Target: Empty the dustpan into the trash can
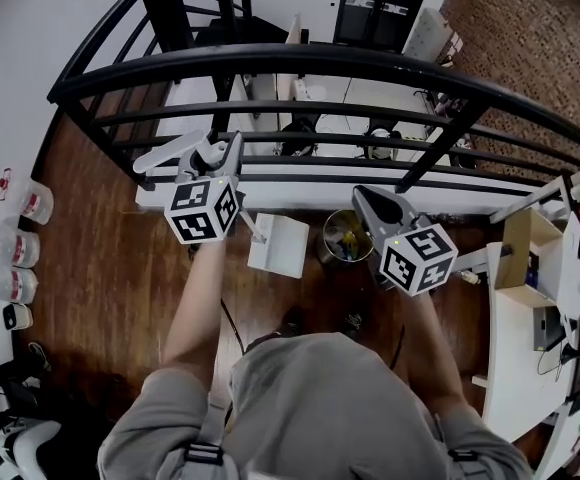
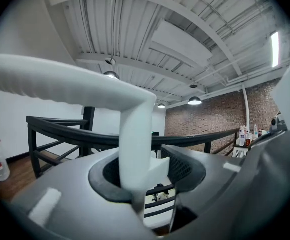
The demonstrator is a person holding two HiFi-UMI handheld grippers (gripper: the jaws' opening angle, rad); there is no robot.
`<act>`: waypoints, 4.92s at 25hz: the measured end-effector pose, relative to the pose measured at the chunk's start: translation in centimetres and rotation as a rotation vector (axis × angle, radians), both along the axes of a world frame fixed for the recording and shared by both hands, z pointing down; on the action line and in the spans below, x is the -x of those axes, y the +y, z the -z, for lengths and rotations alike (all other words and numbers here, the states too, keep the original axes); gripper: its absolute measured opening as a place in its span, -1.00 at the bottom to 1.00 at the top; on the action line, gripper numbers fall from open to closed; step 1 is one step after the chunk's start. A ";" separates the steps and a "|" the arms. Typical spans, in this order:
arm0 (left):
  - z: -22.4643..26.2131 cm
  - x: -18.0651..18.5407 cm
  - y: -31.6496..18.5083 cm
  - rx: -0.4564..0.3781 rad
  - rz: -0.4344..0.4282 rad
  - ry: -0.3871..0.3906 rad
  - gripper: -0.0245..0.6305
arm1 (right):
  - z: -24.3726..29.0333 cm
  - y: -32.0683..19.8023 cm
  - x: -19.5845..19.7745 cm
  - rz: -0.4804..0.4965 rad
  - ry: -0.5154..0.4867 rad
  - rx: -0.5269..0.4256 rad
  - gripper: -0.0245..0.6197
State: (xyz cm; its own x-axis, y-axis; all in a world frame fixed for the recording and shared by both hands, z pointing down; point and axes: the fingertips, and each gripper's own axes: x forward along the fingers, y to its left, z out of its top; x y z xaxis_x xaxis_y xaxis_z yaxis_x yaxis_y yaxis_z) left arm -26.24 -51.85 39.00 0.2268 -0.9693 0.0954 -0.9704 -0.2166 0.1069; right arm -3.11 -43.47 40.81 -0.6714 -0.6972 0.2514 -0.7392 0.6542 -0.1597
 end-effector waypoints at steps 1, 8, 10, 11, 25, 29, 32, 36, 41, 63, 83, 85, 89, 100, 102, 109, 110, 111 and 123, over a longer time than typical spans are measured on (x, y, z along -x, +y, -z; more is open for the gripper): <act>-1.5 0.1 -0.4 0.027 0.003 0.000 -0.37 | -0.3 -0.1 0.0 -0.004 0.002 0.002 -0.93; -11.6 0.1 -2.6 0.176 0.043 0.012 -0.39 | -2.7 -0.5 -0.6 -0.045 0.020 0.047 -0.93; -14.0 -0.2 -3.2 0.191 0.050 0.009 -0.40 | -3.4 -0.3 -0.8 -0.054 0.028 0.062 -0.93; -15.0 -0.5 -3.4 0.193 0.050 0.007 -0.40 | -3.7 -0.2 -1.0 -0.058 0.034 0.068 -0.93; -24.2 -2.9 -4.8 0.202 0.042 0.027 -0.41 | -7.8 0.5 -3.3 -0.109 0.109 0.164 -0.93; -25.8 -3.1 -4.6 0.210 0.048 0.027 -0.42 | -8.7 0.4 -3.3 -0.097 0.128 0.191 -0.93; -26.1 -2.7 -4.6 0.205 0.056 0.038 -0.41 | -9.0 0.1 -3.2 -0.094 0.128 0.197 -0.93; -26.9 -1.4 -3.6 0.226 0.082 0.046 -0.47 | -9.1 -0.2 -3.0 -0.084 0.122 0.200 -0.93; -28.4 1.1 -2.2 0.291 0.134 0.032 -0.29 | -8.9 -0.3 -2.2 -0.068 0.114 0.201 -0.93; -27.0 -4.0 7.8 0.498 -0.045 0.064 -0.32 | -5.4 0.0 -1.9 -0.068 -0.001 0.108 -0.93; -1.1 -19.8 12.5 0.053 -0.697 0.071 -0.91 | 1.6 3.5 -0.8 -0.053 -0.072 -0.051 -0.93; -0.7 -19.8 12.5 0.050 -0.702 0.072 -0.91 | 2.4 3.7 -0.8 -0.061 -0.077 -0.073 -0.93; -0.1 -20.4 12.1 0.040 -0.708 0.077 -0.91 | 3.2 3.6 -1.9 -0.091 -0.068 -0.092 -0.93; 0.1 -21.9 11.6 0.049 -0.723 0.077 -0.91 | 3.3 3.2 -3.5 -0.134 -0.053 -0.098 -0.93; 0.0 -22.0 11.5 0.053 -0.723 0.077 -0.91 | 3.5 3.1 -3.5 -0.131 -0.053 -0.102 -0.93; -0.2 -21.8 11.2 0.058 -0.722 0.082 -0.91 | 3.8 2.9 -3.4 -0.134 -0.057 -0.114 -0.93; -0.2 -21.8 11.1 0.059 -0.721 0.082 -0.91 | 3.8 2.8 -3.4 -0.135 -0.057 -0.114 -0.93; -0.3 -21.7 11.1 0.060 -0.720 0.082 -0.91 | 3.8 2.8 -3.3 -0.136 -0.057 -0.114 -0.93; -0.6 -21.1 11.2 0.065 -0.726 0.096 -0.91 | 3.6 2.8 -2.4 -0.128 -0.048 -0.114 -0.93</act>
